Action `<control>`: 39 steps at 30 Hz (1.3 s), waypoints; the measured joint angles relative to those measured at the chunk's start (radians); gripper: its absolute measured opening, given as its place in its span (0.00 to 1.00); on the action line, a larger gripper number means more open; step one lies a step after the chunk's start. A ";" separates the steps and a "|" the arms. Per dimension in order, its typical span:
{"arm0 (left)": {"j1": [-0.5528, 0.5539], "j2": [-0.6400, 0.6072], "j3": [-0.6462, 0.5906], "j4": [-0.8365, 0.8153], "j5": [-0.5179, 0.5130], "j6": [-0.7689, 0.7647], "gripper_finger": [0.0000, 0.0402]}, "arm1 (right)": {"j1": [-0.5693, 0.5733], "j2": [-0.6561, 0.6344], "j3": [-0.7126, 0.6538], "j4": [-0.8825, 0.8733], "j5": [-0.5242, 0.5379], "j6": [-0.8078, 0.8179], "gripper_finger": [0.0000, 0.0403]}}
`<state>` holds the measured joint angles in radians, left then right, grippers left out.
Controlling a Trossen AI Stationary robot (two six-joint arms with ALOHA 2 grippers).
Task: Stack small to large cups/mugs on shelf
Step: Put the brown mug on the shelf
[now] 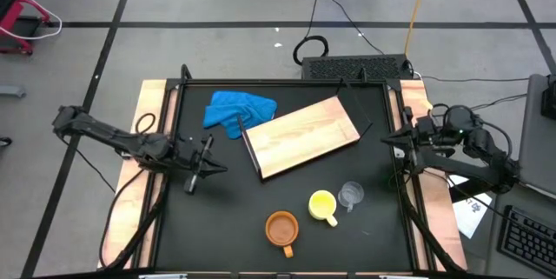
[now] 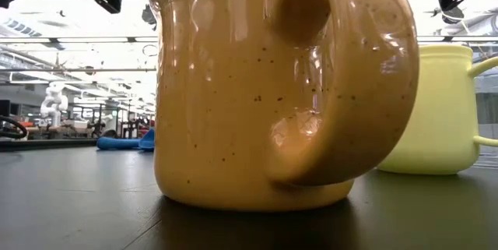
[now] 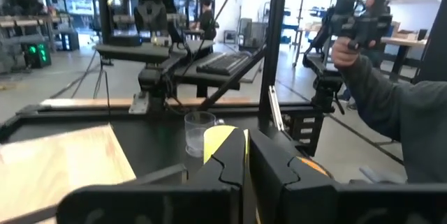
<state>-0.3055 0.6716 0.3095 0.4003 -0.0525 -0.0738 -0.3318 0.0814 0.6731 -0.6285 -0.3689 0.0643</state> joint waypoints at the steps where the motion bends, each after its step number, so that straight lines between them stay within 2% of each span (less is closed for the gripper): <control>1: 0.000 0.020 0.007 -0.003 0.000 -0.005 0.05 | 0.000 0.000 0.000 0.009 0.000 0.000 0.00; 12: -0.054 0.241 0.158 -0.022 0.004 0.049 0.07 | 0.000 0.000 0.000 0.026 0.000 -0.001 0.00; 17: -0.084 0.379 0.232 -0.012 0.004 0.069 0.23 | 0.000 0.000 0.000 0.022 0.000 -0.001 0.00; 23: -0.105 0.563 0.370 -0.114 0.008 0.067 0.51 | 0.000 0.000 0.000 0.021 0.000 -0.001 0.00; 27: -0.112 0.685 0.470 -0.177 0.008 0.039 0.65 | 0.000 0.000 0.000 0.018 0.000 0.001 0.00; 31: -0.124 0.769 0.552 -0.197 0.031 0.040 0.71 | 0.000 -0.001 0.000 -0.017 0.000 0.002 0.00; 36: -0.144 0.815 0.601 -0.202 0.073 0.019 0.71 | 0.000 -0.035 -0.002 -0.060 0.000 0.002 0.00; 39: -0.155 0.823 0.605 -0.206 0.135 -0.036 0.71 | 0.000 -0.077 -0.015 -0.054 0.000 0.011 0.00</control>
<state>-0.4609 1.4945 0.9145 0.1945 0.0824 -0.1094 -0.3317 0.0047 0.6585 -0.6830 -0.3688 0.0752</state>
